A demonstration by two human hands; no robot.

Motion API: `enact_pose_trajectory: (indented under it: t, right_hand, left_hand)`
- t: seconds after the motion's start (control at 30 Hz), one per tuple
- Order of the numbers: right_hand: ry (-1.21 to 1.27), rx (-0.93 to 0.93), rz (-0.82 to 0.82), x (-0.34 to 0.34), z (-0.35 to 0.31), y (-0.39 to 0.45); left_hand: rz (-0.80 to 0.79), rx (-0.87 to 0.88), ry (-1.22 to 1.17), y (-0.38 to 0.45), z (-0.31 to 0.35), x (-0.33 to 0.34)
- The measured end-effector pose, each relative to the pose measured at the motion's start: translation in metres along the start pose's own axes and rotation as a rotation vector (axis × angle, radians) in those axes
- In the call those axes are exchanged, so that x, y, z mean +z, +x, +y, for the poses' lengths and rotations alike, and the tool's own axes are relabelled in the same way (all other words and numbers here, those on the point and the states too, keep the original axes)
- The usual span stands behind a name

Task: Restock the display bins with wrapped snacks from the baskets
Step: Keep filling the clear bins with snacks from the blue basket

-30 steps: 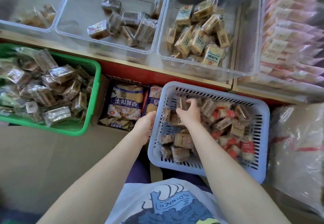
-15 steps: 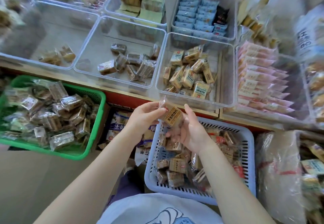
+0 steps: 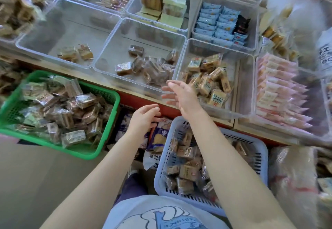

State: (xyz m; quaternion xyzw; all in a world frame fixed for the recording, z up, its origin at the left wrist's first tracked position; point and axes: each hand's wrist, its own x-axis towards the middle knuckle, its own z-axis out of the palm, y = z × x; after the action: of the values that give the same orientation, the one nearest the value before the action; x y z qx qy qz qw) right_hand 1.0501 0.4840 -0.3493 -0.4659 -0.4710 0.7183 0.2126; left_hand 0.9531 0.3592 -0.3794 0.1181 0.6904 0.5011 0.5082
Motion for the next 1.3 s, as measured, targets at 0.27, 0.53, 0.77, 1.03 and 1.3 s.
enact_pose_trajectory:
  t: [0.27,0.53,0.77,1.03,1.3]
  right_hand:
    - [-0.949,0.385,0.182,-0.105,0.173,-0.066]
    - [-1.295,0.461,0.054,-0.109,0.224,-0.052]
    - [-1.042,0.321,0.030,-0.120,0.168,-0.084]
    - [-0.498,-0.074,0.083,-0.092,0.076,-0.126]
    - [-0.050,0.045,0.248,-0.060,0.031,-0.066]
  left_hand:
    - [-0.149,-0.273,0.375,0.007,-0.088,0.033]
    - [-0.159,-0.362,0.544,-0.008,-0.109,0.036]
    - [-0.220,-0.353,0.525,-0.016,-0.096,0.043]
    - [-0.422,-0.121,0.084,-0.034,-0.039,0.055]
    - [0.099,0.377,0.697,0.012,0.008,0.016]
